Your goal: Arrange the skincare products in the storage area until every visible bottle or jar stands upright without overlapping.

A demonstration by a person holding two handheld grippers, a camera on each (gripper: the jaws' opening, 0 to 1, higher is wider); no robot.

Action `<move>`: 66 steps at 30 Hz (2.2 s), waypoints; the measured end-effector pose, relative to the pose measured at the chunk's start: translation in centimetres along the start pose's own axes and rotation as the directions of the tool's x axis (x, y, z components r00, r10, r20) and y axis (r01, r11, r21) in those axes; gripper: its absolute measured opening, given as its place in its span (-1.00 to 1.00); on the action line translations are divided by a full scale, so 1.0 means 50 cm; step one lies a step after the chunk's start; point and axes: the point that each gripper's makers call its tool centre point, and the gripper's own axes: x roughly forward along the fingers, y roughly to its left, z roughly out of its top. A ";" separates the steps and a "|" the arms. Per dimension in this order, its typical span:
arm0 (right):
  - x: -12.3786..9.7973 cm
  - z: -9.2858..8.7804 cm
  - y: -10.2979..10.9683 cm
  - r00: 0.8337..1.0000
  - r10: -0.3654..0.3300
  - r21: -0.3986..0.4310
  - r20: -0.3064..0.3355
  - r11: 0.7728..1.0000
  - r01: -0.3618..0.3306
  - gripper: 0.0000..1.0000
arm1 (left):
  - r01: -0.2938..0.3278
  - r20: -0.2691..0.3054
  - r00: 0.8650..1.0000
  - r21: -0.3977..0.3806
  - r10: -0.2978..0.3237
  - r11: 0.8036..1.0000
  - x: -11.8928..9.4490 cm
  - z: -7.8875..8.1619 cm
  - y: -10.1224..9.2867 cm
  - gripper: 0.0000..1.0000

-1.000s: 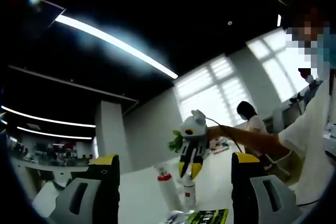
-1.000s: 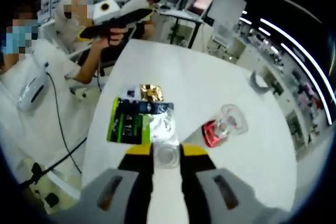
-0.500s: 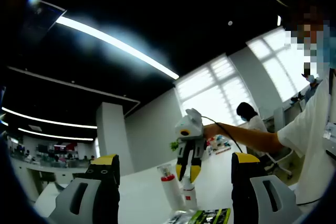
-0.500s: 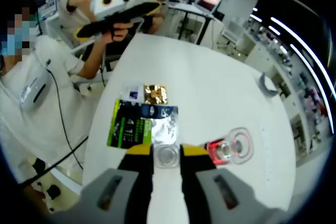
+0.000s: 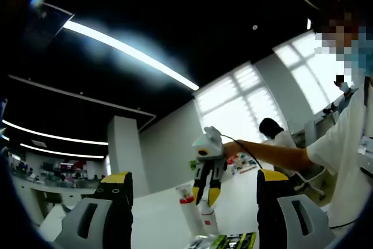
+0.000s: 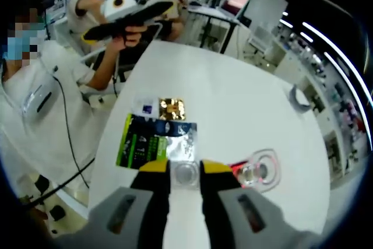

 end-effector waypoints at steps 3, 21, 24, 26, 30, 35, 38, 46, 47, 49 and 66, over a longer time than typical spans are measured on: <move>0.001 0.001 -0.003 1.000 -0.007 0.005 0.002 1.000 0.007 -0.63 | -0.002 0.003 1.000 0.000 0.002 1.000 0.000 0.000 0.003 0.79; 0.004 -0.004 -0.032 0.999 -0.041 0.001 0.008 0.999 0.041 -0.64 | -0.007 0.006 1.000 0.012 0.007 1.000 -0.003 0.002 0.006 0.79; 0.002 -0.004 -0.031 0.999 -0.039 0.007 0.013 0.999 0.039 -0.64 | -0.007 0.006 1.000 0.014 0.007 1.000 -0.004 0.003 0.007 0.78; 0.001 -0.005 -0.033 0.999 -0.041 0.005 0.011 0.999 0.041 -0.64 | -0.009 0.007 1.000 0.016 0.009 1.000 -0.004 0.003 0.009 0.78; -0.004 -0.013 -0.037 0.999 -0.051 0.008 0.002 0.999 0.051 -0.64 | -0.012 0.005 1.000 0.019 0.012 1.000 -0.005 0.003 0.010 0.77; -0.009 -0.012 -0.037 0.998 -0.060 0.008 0.008 0.998 0.060 -0.62 | -0.011 0.005 1.000 0.019 0.011 1.000 -0.005 0.004 0.009 0.77; -0.012 -0.010 -0.039 0.998 -0.064 0.005 0.019 0.998 0.064 -0.59 | -0.012 0.001 1.000 0.011 0.012 1.000 -0.006 0.002 0.008 0.77; -0.013 -0.010 -0.035 0.997 -0.068 0.010 0.039 0.998 0.067 -0.55 | -0.012 -0.001 1.000 0.020 0.012 1.000 -0.004 0.002 0.008 0.76; -0.013 -0.006 -0.032 0.996 -0.066 0.011 0.054 0.998 0.065 -0.53 | -0.013 -0.003 1.000 0.021 0.013 1.000 -0.004 0.000 0.009 0.76; -0.015 -0.005 -0.033 0.996 -0.066 0.003 0.067 0.998 0.066 -0.52 | -0.013 -0.005 1.000 0.015 0.013 1.000 -0.004 -0.002 0.010 0.76; -0.061 0.053 -0.038 0.956 -0.114 -0.006 0.272 0.993 0.120 -0.31 | -0.009 -0.010 1.000 0.025 0.009 1.000 -0.001 -0.003 0.004 0.75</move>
